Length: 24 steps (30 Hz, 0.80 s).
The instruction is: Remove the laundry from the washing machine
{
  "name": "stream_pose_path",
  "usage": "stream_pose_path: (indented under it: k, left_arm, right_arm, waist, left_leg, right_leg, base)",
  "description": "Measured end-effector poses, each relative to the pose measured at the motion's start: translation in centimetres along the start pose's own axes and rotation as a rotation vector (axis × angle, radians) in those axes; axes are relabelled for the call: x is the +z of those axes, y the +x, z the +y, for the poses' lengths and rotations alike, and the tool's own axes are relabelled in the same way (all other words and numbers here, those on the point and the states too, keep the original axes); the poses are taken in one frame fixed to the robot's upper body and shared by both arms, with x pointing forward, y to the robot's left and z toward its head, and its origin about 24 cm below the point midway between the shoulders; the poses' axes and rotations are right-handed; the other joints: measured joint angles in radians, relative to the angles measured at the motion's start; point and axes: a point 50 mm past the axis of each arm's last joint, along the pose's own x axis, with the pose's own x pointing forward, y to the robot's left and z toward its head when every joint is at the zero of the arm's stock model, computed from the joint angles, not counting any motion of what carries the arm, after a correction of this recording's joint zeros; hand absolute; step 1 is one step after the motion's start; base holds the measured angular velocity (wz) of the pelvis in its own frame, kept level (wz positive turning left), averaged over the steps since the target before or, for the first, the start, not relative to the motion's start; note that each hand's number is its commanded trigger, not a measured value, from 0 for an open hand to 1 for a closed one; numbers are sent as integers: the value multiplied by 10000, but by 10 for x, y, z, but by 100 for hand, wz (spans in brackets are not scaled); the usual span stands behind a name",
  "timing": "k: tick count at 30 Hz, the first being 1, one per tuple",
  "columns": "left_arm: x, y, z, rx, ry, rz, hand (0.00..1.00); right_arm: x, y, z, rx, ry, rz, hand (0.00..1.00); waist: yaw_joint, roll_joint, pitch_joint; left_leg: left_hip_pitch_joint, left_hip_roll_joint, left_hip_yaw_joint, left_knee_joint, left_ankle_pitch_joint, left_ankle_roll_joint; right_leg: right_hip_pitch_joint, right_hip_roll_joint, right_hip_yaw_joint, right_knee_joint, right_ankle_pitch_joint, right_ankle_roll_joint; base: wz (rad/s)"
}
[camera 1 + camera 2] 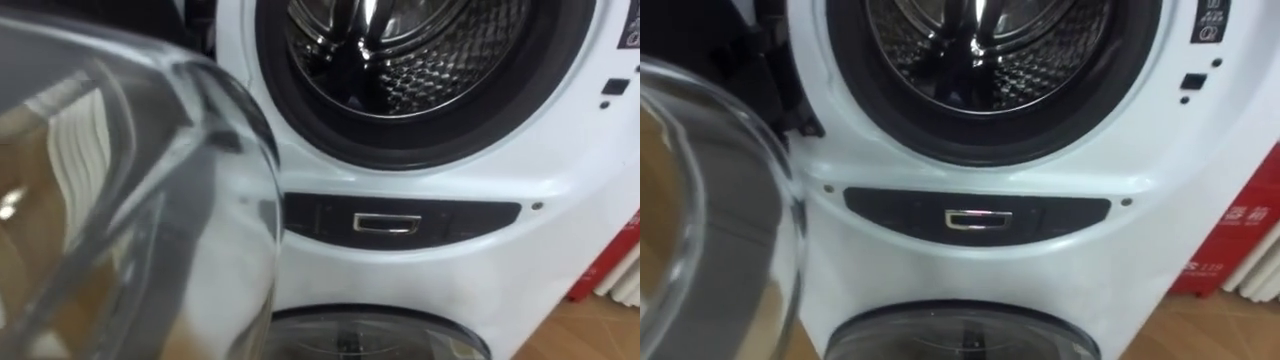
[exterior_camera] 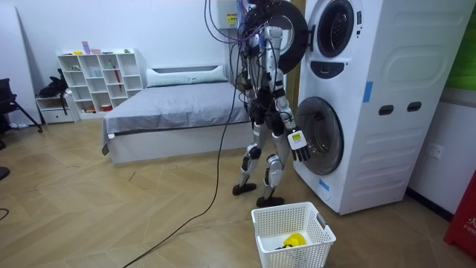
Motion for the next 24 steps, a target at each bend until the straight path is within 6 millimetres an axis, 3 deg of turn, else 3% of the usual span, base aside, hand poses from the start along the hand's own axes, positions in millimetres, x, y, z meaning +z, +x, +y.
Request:
stream_pose_path:
  k: [2,4,6,8,9,11,15,17,19,21,22,23,24]
  left_arm:
    - [8,1,-2,-55,-43,-263,0]
    - [14,3,-8,-215,79,-439,0]
    - [21,3,-18,-509,130,-674,0]
    - [24,3,-29,-854,60,-755,0]
    - [31,4,-32,-956,130,-908,0]
    - [46,6,-36,-1076,353,-1364,0]
    - [75,6,-54,-1565,1383,-2214,0]
    - [71,6,-57,-1675,1644,-2134,0]
    - [62,6,-55,-1660,1686,-1849,0]
    - [52,5,-52,-1660,1632,-1565,0]
    - [50,5,-52,-1663,1643,-1499,0]
    - [47,5,-50,-1642,1655,-1376,0]
    - [44,5,-50,-1642,1686,-1264,0]
  right_arm:
    - [3,1,-1,-6,-321,-111,0]
    - [5,1,-2,-41,-559,-262,0]
    - [9,1,-6,-192,-682,-489,0]
    - [13,1,-13,-499,-593,-672,0]
    - [9,0,-14,-596,-333,-567,0]
    - [7,0,-15,-671,126,-559,0]
    - [13,1,-15,-688,156,-767,0]
    - [18,2,-13,-654,77,-967,0]
    - [18,2,-11,-582,19,-1011,0]
    - [16,1,-10,-564,73,-956,0]
    - [16,1,-10,-585,102,-944,0]
    - [17,2,-10,-602,155,-947,0]
    - [19,2,-10,-591,205,-968,0]
  waist:
    - [-11,96,7]
    - [-27,224,20]
    - [-94,418,58]
    - [-431,787,69]
    - [-725,843,91]
    - [-854,852,71]
    - [-744,830,106]
    - [-692,830,96]
    - [-681,740,47]
    - [-625,517,-17]
    - [-629,489,-33]
    - [-671,412,-13]
    - [-704,480,-13]
  left_leg:
    - [-502,199,-247,1263,-15,-4]
    - [-676,306,-335,1662,-14,-5]
    - [-702,408,-447,1950,-139,-36]
    - [-544,327,-822,2704,-216,-111]
    - [-299,191,-1157,2535,-230,-136]
    - [149,24,-1361,1689,-244,-158]
    - [961,-58,-1459,-1158,-377,-187]
    - [1080,-157,-1461,-1875,-376,-29]
    - [1028,-428,-1393,-2123,-344,323]
    - [859,-860,-1204,-2067,-134,719]
    - [805,-948,-1149,-2053,-102,812]
    - [681,-1054,-940,-2041,-27,1012]
    - [457,-1088,-776,-1949,77,1151]
  right_leg:
    - [119,87,-16,-11,-33,-114]
    - [124,179,-66,-28,-27,-230]
    - [92,175,-547,-71,-43,-343]
    - [77,179,-1153,-156,-27,-424]
    - [44,171,-1432,-216,16,-437]
    - [-298,166,-1661,-193,95,-466]
    - [-1076,146,-1814,-191,597,-494]
    - [-1334,141,-1747,-189,862,-481]
    - [-1535,-8,-1707,-133,1120,-415]
    - [-1577,-227,-1375,-364,1783,-311]
    - [-1574,-261,-1280,-505,1976,-272]
    - [-1571,-386,-1176,-777,2345,-70]
    - [-1584,-415,-955,-968,2631,853]
  base:
    - [-14]
    - [-6]
    - [-14]
    - [18]
    - [58]
    - [50]
    - [21]
    - [-20]
    - [-12]
    - [-29]
    - [-28]
    - [-15]
    - [-7]
